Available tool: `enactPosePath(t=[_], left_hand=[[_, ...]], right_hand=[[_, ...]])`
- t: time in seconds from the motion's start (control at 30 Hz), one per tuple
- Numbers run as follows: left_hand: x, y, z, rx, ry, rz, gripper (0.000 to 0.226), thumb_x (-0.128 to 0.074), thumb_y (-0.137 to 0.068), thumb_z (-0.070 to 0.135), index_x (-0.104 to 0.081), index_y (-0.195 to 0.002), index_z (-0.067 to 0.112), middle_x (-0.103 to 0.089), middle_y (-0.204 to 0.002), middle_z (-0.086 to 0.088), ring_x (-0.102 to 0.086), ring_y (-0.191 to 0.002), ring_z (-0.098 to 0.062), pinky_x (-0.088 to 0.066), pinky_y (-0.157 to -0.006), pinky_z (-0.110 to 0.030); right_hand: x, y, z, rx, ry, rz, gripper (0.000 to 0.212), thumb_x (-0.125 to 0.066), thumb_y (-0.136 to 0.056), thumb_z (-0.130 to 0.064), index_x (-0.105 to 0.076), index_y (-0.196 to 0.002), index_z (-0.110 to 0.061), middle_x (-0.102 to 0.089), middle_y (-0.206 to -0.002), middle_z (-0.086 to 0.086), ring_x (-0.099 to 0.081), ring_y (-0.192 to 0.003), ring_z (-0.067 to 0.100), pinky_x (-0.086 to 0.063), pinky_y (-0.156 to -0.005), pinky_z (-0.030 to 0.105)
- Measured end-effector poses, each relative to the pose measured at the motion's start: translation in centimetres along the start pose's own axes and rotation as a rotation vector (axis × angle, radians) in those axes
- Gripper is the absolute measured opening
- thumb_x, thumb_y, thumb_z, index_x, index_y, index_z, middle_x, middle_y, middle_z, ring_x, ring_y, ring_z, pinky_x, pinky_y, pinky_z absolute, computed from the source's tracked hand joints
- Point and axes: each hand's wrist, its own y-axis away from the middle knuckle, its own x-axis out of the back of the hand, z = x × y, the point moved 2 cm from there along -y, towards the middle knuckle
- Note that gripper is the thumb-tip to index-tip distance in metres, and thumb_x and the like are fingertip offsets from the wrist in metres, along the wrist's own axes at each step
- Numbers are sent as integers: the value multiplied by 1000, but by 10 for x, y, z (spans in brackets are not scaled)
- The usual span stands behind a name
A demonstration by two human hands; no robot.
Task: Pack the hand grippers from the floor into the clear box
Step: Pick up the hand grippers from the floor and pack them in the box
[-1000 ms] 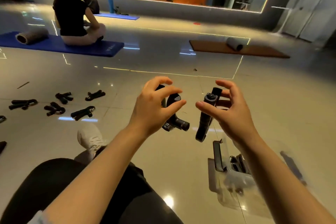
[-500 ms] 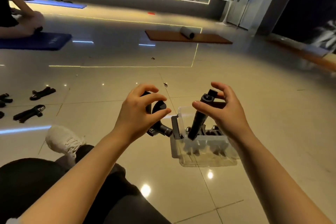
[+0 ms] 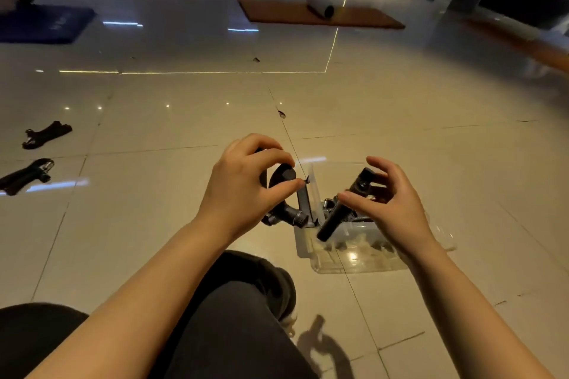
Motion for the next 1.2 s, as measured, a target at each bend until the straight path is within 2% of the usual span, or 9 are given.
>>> enactPosePath(t=[0.17, 0.33, 0.47, 0.57, 0.67, 0.73, 0.87, 1.07, 1.2], left_hand=[[-8, -33, -23, -27, 19, -56, 39, -58, -74, 55, -69, -93, 22, -58, -102, 7, -55, -99, -16, -52, -82, -41], [-18, -42, -43, -76, -105, -112, 39, -57, -75, 52, -71, -92, 19, -62, -99, 3, -55, -106, -23, -47, -88, -36], [-44, -57, -11, -214, -176, -144, 31, -62, -77, 44, -70, -94, 19, -63, -99, 0, -52, -113, -28, -38, -91, -30], [-60, -67, 30, -200, -32, -98, 31, -59, -78, 45, -70, -94, 21, -63, -97, 3, -53, -105, -20, -40, -88, -27], [-73, -73, 67, -148, 139, -24, 25, -63, -78, 42, -70, -93, 23, -62, -95, 6, -55, -97, -14, -46, -82, -31], [-85, -74, 88, -155, 144, 6, 24, -65, -78, 40, -70, -92, 23, -62, -95, 6, -55, -98, -15, -48, -82, -34], [-116, -74, 123, -203, -16, 37, 28, -61, -77, 44, -69, -94, 23, -62, -97, 5, -53, -106, -19, -42, -88, -27], [-153, -83, 151, -139, -125, 88, 32, -58, -78, 48, -70, -94, 22, -63, -94, 3, -55, -97, -18, -43, -81, -26], [-176, -91, 161, -63, -239, 93, 30, -68, -77, 44, -70, -94, 20, -63, -94, 1, -55, -97, -20, -41, -81, -25]], right_hand=[[17, -30, 25, -36, 46, 7, 80, -79, -52, -42, -46, -125, -39, -55, -113, -14, -56, -109, 11, -49, -95, 42], [54, -41, 55, -135, 92, 126, 78, -80, -53, -39, -49, -124, -36, -55, -121, -9, -54, -112, 13, -47, -95, 44], [62, -32, 84, -213, 80, 199, 74, -83, -65, -23, -46, -128, -31, -53, -126, -6, -52, -112, 14, -46, -95, 43], [72, -23, 100, -263, 2, 227, 72, -83, -66, -23, -46, -127, -32, -55, -124, -3, -55, -112, 19, -48, -95, 46], [99, -21, 101, -261, -56, 238, 66, -80, -70, -20, -46, -126, -30, -55, -120, 2, -57, -101, 14, -49, -79, 29], [121, -22, 100, -220, -26, 203, 67, -80, -69, -22, -45, -125, -32, -55, -116, -2, -55, -97, 6, -47, -77, 26], [164, -33, 103, -164, 44, 140, 69, -82, -66, -25, -44, -122, -38, -55, -109, -14, -54, -98, 2, -46, -83, 35], [211, -52, 119, -97, 22, 39, 68, -82, -67, -23, -45, -122, -38, -55, -109, -14, -55, -99, 3, -46, -84, 33], [238, -72, 131, -74, -29, -15, 67, -82, -64, -26, -47, -119, -37, -57, -110, -8, -58, -98, 6, -47, -79, 28]])
